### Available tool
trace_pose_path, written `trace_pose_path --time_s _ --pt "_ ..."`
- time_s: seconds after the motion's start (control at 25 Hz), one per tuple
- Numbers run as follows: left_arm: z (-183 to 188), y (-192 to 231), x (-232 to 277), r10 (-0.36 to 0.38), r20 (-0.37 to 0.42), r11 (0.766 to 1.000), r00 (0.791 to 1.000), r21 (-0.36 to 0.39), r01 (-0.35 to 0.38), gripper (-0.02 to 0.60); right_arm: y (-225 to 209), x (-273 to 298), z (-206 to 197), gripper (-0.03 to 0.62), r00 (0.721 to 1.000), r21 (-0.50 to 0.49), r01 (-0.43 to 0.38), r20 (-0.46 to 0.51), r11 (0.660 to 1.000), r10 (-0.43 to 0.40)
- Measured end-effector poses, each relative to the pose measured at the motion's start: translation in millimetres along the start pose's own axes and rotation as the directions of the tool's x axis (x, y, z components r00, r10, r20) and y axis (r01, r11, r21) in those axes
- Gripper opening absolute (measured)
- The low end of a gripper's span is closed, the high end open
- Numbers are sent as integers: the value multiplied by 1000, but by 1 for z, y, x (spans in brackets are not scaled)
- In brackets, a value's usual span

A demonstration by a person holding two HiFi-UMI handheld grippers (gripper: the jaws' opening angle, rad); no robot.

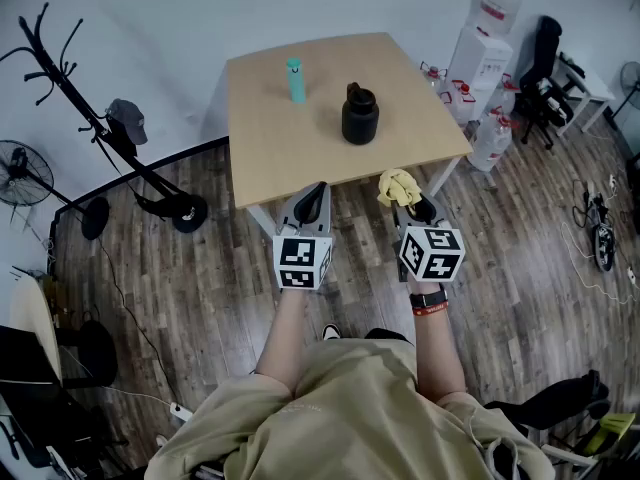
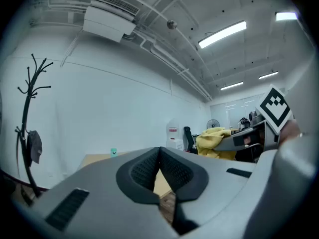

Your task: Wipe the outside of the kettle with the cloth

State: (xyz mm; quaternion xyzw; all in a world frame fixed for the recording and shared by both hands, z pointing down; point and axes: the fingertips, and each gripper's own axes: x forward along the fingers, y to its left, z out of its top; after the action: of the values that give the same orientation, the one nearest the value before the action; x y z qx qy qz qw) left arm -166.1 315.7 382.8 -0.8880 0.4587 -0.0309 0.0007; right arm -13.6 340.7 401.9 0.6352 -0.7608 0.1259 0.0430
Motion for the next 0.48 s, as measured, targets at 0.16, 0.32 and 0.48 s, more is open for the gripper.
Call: trace_pose_path --time_s 0.16,0.32,0.48 --pt "-9 12 3 7 -1 999 1000 -31 -7 25 5 8 -12 140 1000 37 14 -19 999 -13" --pt "-18 13 14 12 -24 999 1000 -33 -13 25 1 16 -24 141 999 88 24 -32 996 -22" --pt "-18 12 35 8 -22 998 1000 -60 -9 24 -11 35 -24 141 998 87 23 -57 996 -18"
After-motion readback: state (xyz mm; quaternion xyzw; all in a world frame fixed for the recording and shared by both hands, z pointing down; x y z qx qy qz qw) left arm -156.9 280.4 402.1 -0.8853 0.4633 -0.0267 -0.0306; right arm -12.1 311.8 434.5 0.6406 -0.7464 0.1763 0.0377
